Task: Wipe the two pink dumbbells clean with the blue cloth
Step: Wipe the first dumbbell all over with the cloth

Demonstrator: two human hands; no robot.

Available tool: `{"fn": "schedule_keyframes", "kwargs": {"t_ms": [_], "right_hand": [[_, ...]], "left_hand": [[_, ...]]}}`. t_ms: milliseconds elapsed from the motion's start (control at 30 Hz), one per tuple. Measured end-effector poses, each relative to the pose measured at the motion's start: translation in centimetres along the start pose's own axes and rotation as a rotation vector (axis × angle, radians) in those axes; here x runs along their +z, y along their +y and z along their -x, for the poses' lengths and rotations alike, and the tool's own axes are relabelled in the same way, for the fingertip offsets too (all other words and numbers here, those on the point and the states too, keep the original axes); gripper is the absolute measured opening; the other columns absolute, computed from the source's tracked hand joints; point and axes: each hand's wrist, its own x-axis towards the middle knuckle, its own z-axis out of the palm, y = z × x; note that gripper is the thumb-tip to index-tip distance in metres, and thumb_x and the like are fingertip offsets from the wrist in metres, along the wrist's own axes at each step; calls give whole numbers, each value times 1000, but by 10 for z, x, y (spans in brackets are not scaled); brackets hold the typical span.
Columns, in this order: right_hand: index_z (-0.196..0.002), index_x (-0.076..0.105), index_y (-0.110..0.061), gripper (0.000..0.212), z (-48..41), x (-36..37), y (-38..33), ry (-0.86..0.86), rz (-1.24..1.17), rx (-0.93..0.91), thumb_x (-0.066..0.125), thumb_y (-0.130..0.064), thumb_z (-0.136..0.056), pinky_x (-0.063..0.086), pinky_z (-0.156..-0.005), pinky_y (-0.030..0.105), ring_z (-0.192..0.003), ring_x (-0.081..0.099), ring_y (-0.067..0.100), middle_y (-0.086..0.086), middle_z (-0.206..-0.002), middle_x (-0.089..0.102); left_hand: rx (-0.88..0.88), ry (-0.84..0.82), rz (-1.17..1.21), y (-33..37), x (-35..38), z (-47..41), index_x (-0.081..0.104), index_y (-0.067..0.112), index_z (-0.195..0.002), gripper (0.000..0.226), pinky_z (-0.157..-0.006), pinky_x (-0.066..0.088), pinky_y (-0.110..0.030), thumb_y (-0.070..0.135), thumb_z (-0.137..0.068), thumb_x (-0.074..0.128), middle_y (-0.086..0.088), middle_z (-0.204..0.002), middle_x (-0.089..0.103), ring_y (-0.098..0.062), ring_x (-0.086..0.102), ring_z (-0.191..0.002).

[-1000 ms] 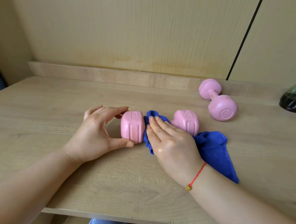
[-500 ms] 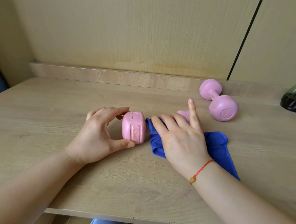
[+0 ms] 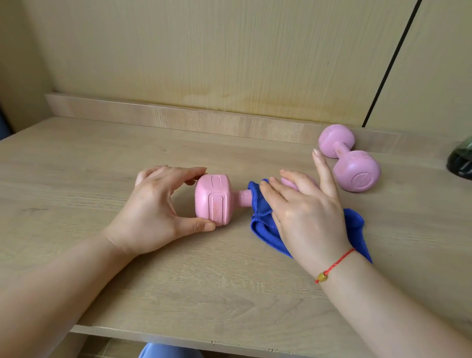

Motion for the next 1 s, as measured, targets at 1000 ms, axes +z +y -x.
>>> {"fn": "schedule_keyframes", "kwargs": {"t_ms": [1000], "right_hand": [[-120, 69, -24, 42, 1, -20, 23, -44, -723, 624, 72, -13, -80, 36, -92, 5, -103, 57, 2, -12, -112, 65]], "left_hand": [[-297, -49, 378, -7, -1, -8, 60, 25, -130, 97, -96, 32, -7, 64, -44, 80, 31, -107, 67, 13, 56, -111]]}}
